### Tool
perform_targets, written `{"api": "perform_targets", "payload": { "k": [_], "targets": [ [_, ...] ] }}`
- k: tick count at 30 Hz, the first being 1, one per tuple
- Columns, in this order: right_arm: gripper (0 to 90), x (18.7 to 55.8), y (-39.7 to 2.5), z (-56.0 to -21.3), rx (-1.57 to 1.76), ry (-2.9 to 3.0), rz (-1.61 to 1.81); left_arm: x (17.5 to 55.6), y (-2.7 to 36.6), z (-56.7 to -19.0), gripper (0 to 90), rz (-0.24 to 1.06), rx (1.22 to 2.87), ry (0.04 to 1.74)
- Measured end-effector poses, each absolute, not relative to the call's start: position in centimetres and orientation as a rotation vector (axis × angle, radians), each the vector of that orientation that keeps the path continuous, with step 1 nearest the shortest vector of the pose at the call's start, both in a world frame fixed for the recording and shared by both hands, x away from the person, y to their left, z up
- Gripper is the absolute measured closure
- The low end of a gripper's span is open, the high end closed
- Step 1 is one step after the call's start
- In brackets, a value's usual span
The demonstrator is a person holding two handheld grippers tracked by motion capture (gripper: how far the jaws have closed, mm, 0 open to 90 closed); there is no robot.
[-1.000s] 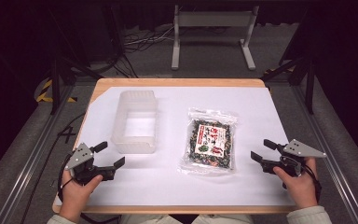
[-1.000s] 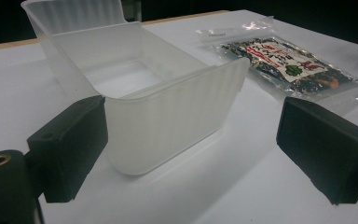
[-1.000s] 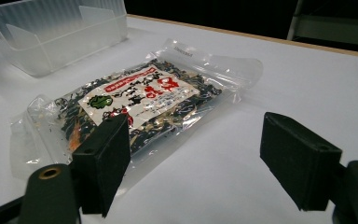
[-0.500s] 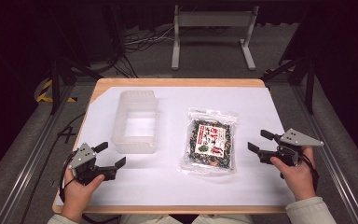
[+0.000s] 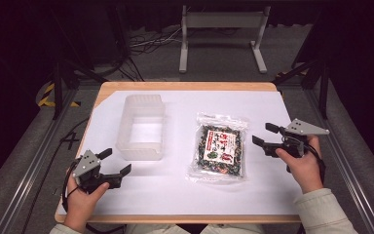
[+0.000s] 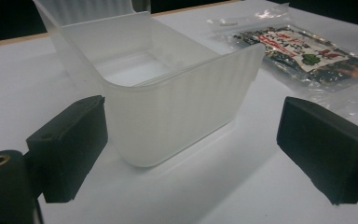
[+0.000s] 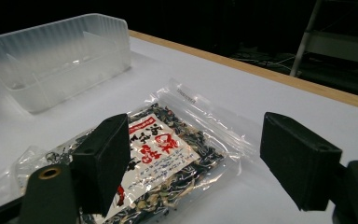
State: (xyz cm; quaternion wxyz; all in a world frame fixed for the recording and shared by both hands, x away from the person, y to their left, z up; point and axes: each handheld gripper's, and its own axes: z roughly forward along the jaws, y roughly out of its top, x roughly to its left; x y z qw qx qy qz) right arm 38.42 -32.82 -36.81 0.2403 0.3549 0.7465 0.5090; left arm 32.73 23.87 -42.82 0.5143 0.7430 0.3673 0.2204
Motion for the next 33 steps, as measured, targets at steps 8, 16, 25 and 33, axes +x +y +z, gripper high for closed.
{"api": "perform_targets", "payload": {
  "k": [8, 16, 25, 33],
  "targets": [
    [25.0, 41.0, -31.7, -36.5, 0.976, 2.048, 1.389, 32.8, 24.2, -42.9, 9.6, 0.532, 1.778, 0.901],
    [24.9, 42.5, -31.4, -36.4, 0.999, 2.033, 1.393, 32.8, 24.2, -43.0, 9.6, 0.528, 1.782, 0.899],
    [23.7, 44.5, -31.7, -36.8, 1.029, 2.008, 1.38, 32.8, 24.0, -43.1, 9.6, 0.521, 1.788, 0.891],
    [23.7, 47.0, -32.4, -39.1, 1.142, 2.02, 1.339, 32.6, 23.9, -43.1, 9.5, 0.522, 1.793, 0.88]
  ]
}}
